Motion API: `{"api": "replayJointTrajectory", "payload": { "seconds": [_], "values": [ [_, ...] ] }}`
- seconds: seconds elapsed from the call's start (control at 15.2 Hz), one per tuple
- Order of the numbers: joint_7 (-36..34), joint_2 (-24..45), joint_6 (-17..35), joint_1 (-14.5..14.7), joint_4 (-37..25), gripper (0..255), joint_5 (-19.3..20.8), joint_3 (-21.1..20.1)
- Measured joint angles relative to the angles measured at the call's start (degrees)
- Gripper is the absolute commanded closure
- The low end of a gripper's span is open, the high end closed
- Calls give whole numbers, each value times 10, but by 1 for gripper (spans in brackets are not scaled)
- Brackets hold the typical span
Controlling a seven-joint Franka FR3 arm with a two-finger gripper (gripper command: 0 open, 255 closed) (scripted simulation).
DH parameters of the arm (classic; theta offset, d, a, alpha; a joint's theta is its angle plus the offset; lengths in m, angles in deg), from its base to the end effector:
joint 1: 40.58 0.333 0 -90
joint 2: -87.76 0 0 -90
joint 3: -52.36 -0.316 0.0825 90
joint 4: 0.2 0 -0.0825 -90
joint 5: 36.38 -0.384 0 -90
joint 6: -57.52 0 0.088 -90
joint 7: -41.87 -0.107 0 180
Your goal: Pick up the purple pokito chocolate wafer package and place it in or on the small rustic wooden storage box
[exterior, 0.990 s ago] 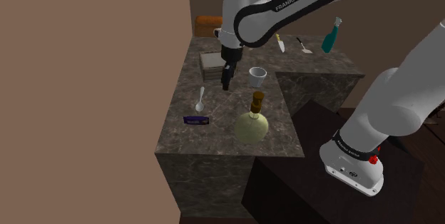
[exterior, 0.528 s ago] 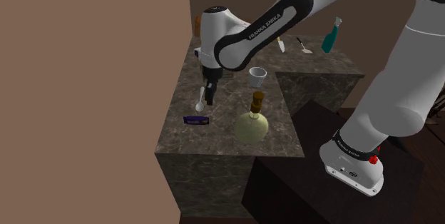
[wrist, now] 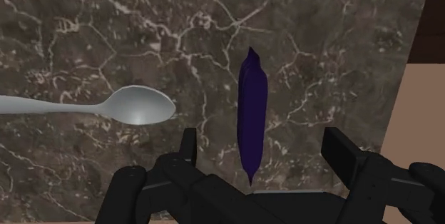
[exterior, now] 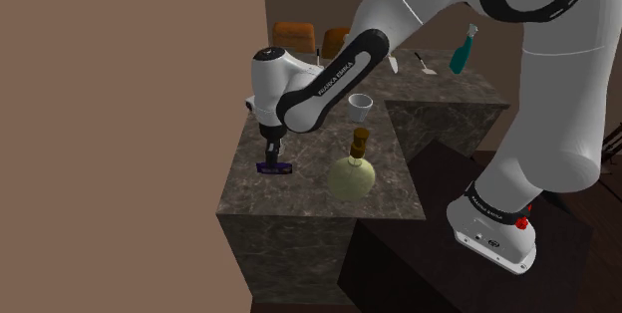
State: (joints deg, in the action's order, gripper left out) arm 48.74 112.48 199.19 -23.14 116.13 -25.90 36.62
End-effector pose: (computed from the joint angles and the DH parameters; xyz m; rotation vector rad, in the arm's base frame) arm 0.5069 0.3271 0.2420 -2.8788 -1.2431 -0.0512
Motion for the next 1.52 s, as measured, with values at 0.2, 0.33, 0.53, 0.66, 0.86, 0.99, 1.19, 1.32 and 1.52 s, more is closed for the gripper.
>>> {"api": "replayJointTrajectory", "payload": {
  "seconds": [0.2,0.33,0.53,0.66,0.86,0.99,1.19,1.32,1.52],
  "values": [
    [-5,25,15,7,-9,0,11,6],
    [-8,39,24,10,-14,0,16,10],
    [-12,54,36,14,-16,0,22,14],
    [-13,55,38,14,-17,0,23,14],
    [-13,56,38,14,-17,0,23,15],
    [-13,56,38,14,-17,255,23,15],
    [-13,56,38,14,-17,255,23,15],
    [-13,56,38,14,-17,255,23,15],
    [-13,56,38,14,-17,255,23,15]
  ]
}}
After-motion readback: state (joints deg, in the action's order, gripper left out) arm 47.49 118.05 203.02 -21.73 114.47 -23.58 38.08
